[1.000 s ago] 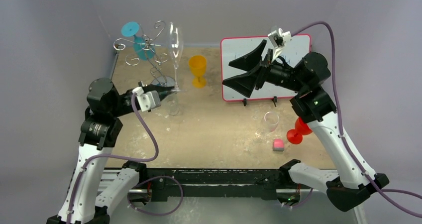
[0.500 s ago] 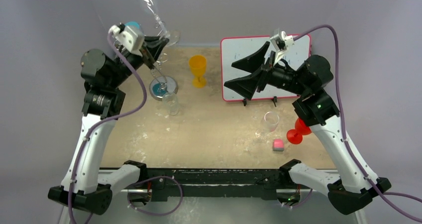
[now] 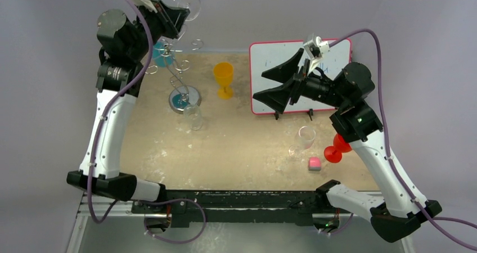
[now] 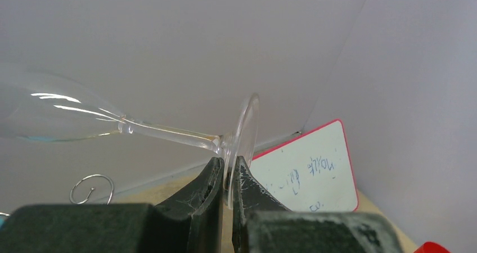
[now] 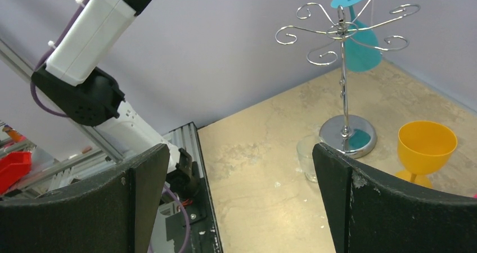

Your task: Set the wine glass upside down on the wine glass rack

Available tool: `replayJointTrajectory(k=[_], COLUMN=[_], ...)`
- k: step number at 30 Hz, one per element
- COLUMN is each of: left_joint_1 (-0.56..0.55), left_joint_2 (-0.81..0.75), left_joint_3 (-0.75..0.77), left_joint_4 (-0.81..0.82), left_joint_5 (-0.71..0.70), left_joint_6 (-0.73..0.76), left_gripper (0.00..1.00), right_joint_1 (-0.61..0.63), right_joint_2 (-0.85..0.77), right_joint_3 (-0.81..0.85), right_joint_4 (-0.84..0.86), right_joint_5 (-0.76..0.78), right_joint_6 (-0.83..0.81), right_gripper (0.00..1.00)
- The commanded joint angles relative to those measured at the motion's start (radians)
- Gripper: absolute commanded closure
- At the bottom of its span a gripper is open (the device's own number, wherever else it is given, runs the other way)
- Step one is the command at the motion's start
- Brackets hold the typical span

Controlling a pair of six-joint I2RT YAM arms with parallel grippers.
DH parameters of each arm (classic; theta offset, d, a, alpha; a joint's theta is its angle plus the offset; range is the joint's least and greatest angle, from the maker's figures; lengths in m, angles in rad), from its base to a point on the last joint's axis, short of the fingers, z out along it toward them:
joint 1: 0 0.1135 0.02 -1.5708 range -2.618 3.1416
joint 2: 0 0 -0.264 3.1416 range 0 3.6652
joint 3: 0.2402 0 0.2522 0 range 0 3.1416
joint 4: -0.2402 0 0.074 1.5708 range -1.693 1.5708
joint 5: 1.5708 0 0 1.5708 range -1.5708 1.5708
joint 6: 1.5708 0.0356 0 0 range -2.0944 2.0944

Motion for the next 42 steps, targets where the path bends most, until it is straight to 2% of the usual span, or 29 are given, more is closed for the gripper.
replayJointTrajectory(k=[1,5,14,18,27,36,42], left_joint_1=[0.038,0.109,0.214,0.22,0.245,0.271,0.271], left_joint_2=[0.092,0.195,0.299,0.329,0.266,0.279,0.252], left_joint_3=[0.15,0.228,0.187,0.182,0.04,-0.025,-0.073], left_joint_4=[-0.002,0.035,0.198,0.205,0.246,0.273,0.245], left_joint_5=[0.01,0.1,0.18,0.212,0.101,0.124,0.092], left_joint_6=[-0.18,-0.358,-0.596,-0.623,-0.652,-0.777,-0.776], left_gripper=[1.0,1.0,1.0,1.0,1.0,1.0,1.0], right_joint_1=[-0.003,-0.005,-0.003,-0.004,-0.004,-0.003,-0.003], right_joint_2=[-0.027,-0.038,-0.043,-0.048,-0.058,-0.07,-0.067], right_joint_3=[0.0,-0.008,-0.025,-0.028,-0.025,-0.038,-0.035], right_joint_4=[0.03,0.032,0.048,0.053,0.046,0.043,0.043], right_joint_5=[0.003,0.004,-0.003,0.0,0.001,0.007,0.006], right_joint_6=[-0.013,-0.012,-0.002,0.004,0.007,0.004,0.001], right_gripper=[0.0,0.0,0.0,0.0,0.0,0.0,0.0])
